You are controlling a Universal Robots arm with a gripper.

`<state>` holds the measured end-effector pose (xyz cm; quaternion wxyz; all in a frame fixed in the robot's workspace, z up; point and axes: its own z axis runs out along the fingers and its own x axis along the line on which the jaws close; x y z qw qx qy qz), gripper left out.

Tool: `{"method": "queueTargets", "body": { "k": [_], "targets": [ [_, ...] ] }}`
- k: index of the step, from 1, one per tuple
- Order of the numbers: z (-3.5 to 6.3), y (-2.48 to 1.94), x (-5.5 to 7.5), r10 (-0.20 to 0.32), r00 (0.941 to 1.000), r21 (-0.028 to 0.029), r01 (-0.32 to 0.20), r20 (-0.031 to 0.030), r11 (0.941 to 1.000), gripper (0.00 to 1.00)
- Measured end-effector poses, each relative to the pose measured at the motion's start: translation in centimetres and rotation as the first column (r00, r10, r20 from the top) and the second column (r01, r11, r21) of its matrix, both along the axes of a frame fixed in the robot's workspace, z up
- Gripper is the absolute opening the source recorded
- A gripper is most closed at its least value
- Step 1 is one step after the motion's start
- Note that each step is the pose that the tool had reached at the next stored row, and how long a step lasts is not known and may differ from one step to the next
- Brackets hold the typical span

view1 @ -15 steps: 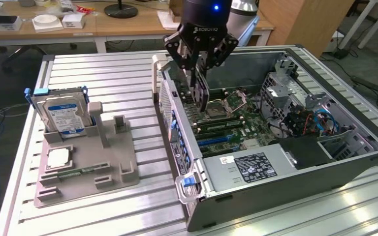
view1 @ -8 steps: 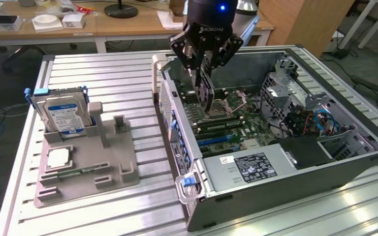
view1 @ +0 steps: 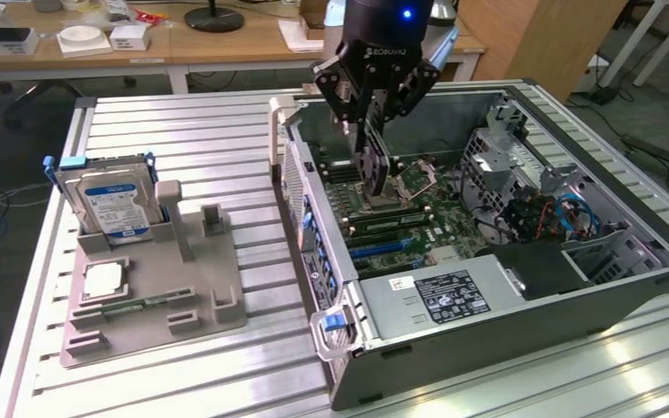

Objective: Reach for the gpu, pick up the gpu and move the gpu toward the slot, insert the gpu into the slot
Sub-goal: 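Pick up the gpu and move the gpu toward the slot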

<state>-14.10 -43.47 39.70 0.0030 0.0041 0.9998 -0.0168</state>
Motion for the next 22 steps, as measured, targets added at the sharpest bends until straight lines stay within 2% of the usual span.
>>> {"method": "queueTargets", "body": {
  "k": [22],
  "targets": [
    [-0.01, 0.0, 3.2, 0.0, 1.0, 0.0001, 0.0, 0.0001, 1.0, 0.27]
  ]
}}
